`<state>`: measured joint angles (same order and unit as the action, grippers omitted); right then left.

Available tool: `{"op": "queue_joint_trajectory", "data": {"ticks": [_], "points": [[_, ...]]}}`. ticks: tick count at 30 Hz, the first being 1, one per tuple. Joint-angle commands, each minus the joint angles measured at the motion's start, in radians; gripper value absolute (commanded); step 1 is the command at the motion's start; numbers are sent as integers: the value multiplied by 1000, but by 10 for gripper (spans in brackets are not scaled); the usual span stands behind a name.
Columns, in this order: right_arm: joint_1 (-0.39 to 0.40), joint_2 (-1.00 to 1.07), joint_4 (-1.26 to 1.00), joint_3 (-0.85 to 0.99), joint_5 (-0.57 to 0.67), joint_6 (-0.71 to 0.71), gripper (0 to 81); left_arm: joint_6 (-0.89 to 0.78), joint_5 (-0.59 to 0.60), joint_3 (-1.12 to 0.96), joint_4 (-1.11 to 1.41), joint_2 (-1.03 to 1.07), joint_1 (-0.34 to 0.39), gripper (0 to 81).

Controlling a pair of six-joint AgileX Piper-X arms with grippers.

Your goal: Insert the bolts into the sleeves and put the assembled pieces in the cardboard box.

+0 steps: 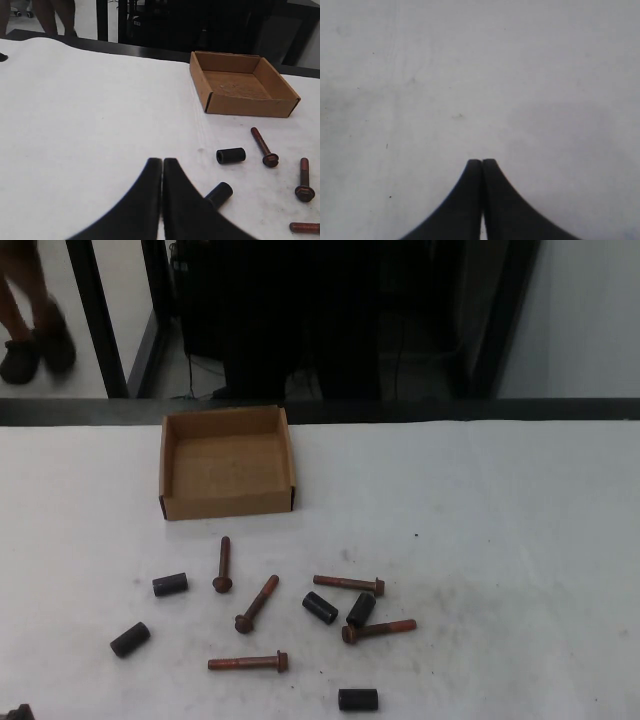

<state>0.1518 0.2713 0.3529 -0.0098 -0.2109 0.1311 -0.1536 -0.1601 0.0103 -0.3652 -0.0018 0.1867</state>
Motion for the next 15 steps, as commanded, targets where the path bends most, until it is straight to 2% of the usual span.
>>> {"op": "queue_joint_trajectory", "data": {"ticks": [1, 6, 8, 11, 15], "points": [[-4, -2, -12, 10, 1, 5, 2, -1, 2, -10, 3, 2, -3, 8], [-4, -2, -34, 10, 55, 135, 2, -8, 9, -10, 20, 2, -3, 8], [-4, -2, -93, 10, 152, 159, 2, -38, 44, -10, 67, 2, -3, 8], [-4, -2, -241, 10, 341, 154, 2, -48, 169, -10, 161, 2, -3, 8], [-4, -2, -343, 10, 434, 154, 2, -48, 265, -10, 286, 2, -3, 8]]}}
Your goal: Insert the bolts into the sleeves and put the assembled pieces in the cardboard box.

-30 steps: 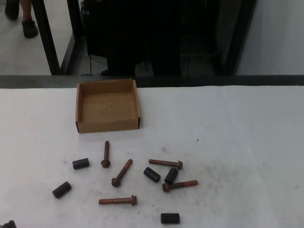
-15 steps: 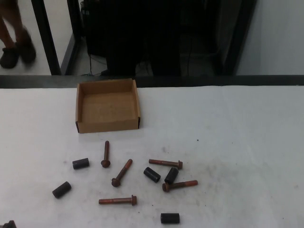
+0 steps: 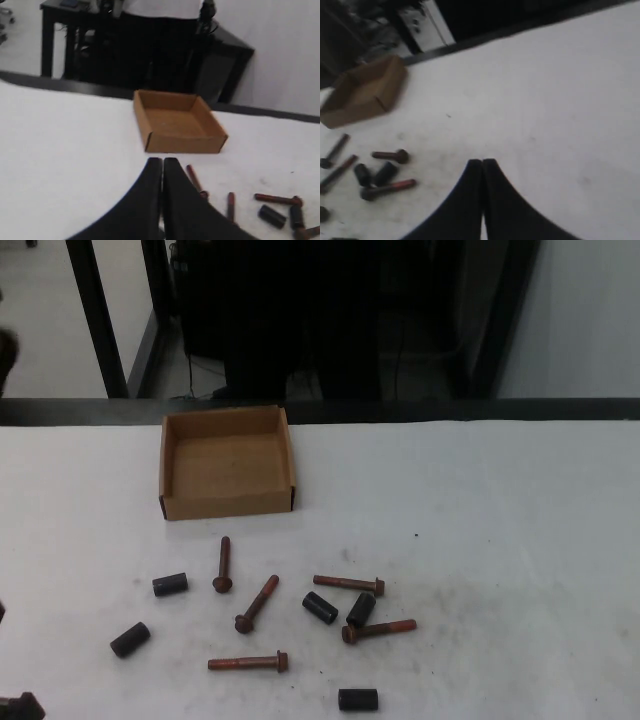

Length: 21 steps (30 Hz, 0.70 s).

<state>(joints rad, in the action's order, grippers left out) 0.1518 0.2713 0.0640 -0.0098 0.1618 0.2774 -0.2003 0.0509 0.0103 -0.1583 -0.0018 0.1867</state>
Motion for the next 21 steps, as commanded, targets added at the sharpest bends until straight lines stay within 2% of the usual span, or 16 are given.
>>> {"op": "queue_joint_trajectory", "data": {"ticks": [1, 6, 11, 17, 21], "points": [[-4, -2, -53, 16, 70, 7, 2, -2, 57, -10, 108, 2, -3, 8], [-4, -2, -39, 89, 144, 7, 2, -48, 76, -10, 192, 2, -3, 8], [-4, 18, 123, 190, 275, -1, 2, -66, 109, -28, 6, 2, -3, 8], [-4, 118, 240, 326, 300, -61, 2, -88, 109, -112, -178, 2, -3, 8], [-4, 239, 239, 407, 436, -58, 2, -55, 109, -169, -222, 51, -3, 8]]}}
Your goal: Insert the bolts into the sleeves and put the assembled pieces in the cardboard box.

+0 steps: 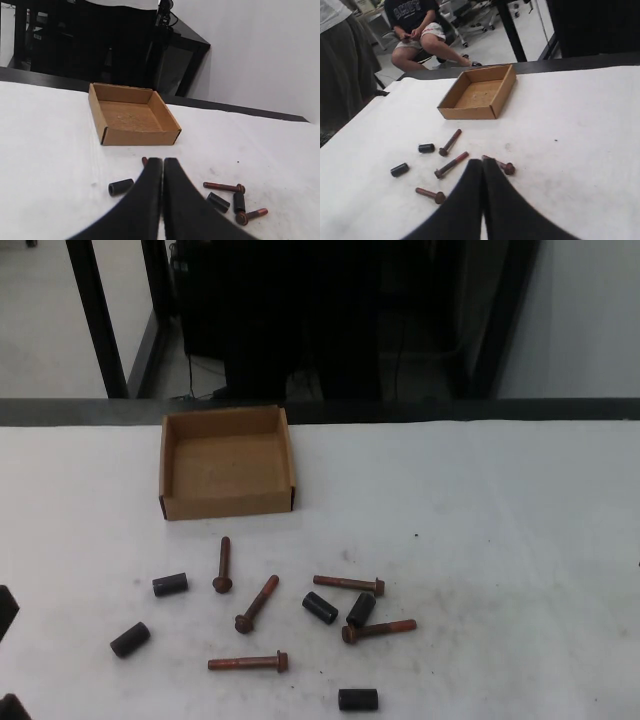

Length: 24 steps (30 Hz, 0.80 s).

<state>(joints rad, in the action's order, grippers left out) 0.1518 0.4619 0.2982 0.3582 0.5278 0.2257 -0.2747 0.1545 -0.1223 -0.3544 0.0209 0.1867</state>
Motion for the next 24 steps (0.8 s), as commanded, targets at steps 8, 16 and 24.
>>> {"op": "queue_joint_trajectory", "data": {"ticks": [8, 16, 24], "points": [[22, 342, 81, 240, 280, -9, 2, 136, 19, -201, -110, 307, -3, 8], [100, 551, 387, 435, 239, -269, 2, 435, 31, -455, -296, 719, -3, 8], [126, 600, 423, 457, 233, -301, 2, 593, -76, -719, -577, 1174, 57, 8]]}}
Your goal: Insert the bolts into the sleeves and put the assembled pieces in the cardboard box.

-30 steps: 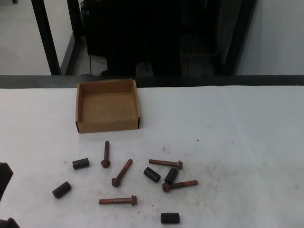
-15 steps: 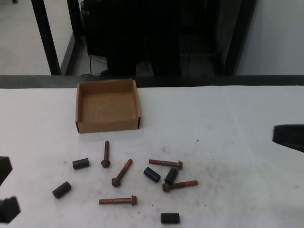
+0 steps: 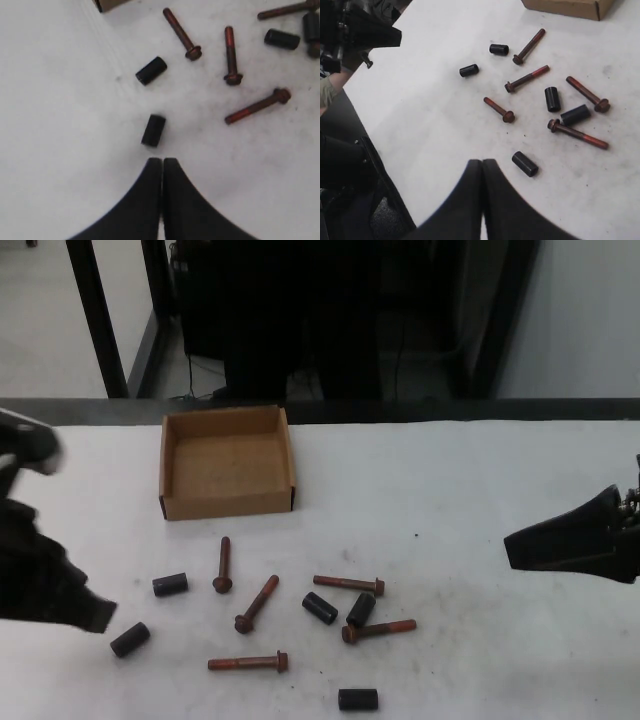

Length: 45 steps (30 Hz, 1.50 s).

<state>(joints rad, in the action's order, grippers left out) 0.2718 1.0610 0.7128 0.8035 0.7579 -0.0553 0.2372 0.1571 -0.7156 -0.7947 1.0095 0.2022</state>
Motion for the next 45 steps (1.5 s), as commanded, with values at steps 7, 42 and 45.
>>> {"op": "queue_joint_trajectory", "data": {"ticks": [7, 42, 45], "points": [[6, 1, 8, 12, 3, -28, 2, 132, -96, -282, -244, 432, 85, 26], [6, 171, -151, 16, -56, 12, 2, 242, -157, -317, -101, 744, 89, 469], [6, 179, -180, 16, -56, 12, 2, 236, -157, -317, -104, 772, 89, 469]]}}
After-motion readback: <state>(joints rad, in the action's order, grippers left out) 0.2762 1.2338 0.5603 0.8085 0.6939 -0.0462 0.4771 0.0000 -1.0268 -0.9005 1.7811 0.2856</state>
